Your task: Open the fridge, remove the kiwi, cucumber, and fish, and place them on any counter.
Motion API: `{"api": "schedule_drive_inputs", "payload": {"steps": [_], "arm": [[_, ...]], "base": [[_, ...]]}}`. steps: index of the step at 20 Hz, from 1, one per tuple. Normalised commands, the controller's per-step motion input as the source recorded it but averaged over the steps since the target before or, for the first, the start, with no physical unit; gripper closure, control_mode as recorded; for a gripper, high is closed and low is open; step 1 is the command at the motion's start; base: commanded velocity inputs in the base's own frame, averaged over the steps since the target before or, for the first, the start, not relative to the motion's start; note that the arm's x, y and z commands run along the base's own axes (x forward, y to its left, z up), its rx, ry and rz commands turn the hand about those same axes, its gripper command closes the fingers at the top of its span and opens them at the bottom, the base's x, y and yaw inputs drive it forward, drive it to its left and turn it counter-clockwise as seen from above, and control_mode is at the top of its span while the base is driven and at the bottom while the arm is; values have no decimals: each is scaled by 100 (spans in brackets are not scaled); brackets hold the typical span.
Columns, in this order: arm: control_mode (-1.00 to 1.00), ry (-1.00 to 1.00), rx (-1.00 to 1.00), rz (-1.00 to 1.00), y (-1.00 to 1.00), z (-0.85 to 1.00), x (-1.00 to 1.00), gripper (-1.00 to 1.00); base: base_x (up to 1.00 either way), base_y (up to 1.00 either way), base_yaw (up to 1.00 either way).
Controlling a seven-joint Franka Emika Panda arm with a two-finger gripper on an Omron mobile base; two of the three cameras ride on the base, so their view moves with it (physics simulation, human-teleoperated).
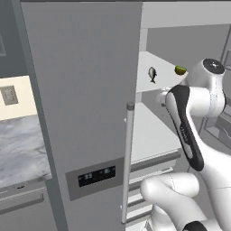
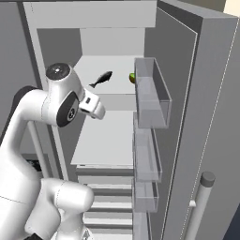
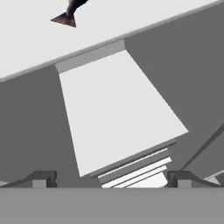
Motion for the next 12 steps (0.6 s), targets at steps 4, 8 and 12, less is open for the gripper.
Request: {"api": "schedule_drive_inputs", "payload": {"steps": [4, 8, 12], "arm": [[-100, 0, 2, -4, -2, 24, 22, -100], [-100, 2, 0, -2, 0, 18, 30, -100], [-100, -1, 0, -2, 0, 1, 46, -100]], "base": [[0, 0, 0], [0, 0, 0], [0, 0, 0]]}}
